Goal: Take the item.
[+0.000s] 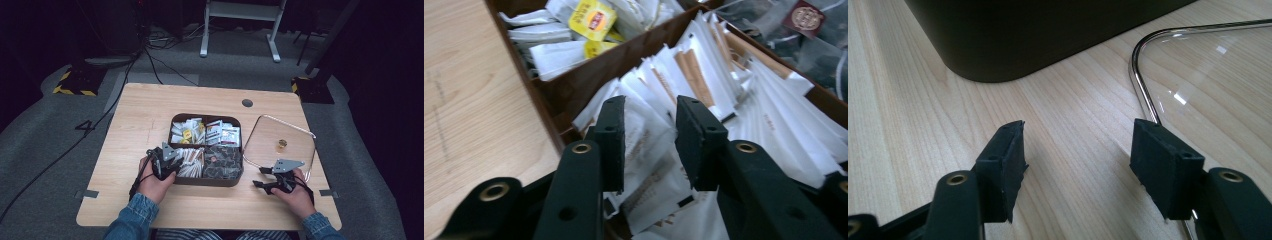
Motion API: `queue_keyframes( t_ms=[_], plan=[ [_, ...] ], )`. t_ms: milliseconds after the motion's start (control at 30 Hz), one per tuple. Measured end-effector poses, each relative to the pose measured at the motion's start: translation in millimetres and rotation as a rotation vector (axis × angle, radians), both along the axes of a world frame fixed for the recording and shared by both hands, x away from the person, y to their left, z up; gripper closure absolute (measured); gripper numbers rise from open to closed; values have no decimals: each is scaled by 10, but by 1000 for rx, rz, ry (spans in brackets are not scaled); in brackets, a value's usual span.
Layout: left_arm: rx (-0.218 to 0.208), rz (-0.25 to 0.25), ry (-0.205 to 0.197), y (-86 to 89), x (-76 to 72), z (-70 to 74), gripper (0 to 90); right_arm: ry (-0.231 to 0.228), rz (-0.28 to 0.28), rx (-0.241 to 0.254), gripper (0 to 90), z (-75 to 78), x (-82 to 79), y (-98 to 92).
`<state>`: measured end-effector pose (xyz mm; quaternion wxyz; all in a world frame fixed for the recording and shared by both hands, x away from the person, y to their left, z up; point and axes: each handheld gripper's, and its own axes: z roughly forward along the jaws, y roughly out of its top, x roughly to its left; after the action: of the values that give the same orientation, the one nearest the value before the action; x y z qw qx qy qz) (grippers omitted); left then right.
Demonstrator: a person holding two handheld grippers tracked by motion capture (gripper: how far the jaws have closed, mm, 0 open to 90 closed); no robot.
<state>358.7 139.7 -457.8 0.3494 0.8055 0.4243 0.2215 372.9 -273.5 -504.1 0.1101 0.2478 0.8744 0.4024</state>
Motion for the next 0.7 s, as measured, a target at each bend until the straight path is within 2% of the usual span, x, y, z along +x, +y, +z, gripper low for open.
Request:
queue_keyframes(
  t_ms=[133,233,367,467,567,700],
  plan=[
    [21,22,-27,34,-2,20,723,0,0,0,391,0,0,0],
    [76,37,-42,32,-2,12,751,0,0,0,391,0,0,0],
    [98,36,-32,19,21,-14,779,0,0,0,391,0,0,0],
    [96,34,-25,13,37,-30,795,0,0,0,391,0,0,0],
    [124,24,-14,-12,58,-57,803,0,0,0,391,0,0,0],
    [128,20,8,-11,75,-78,833,0,0,0,391,0,-1,0]
  ],
)
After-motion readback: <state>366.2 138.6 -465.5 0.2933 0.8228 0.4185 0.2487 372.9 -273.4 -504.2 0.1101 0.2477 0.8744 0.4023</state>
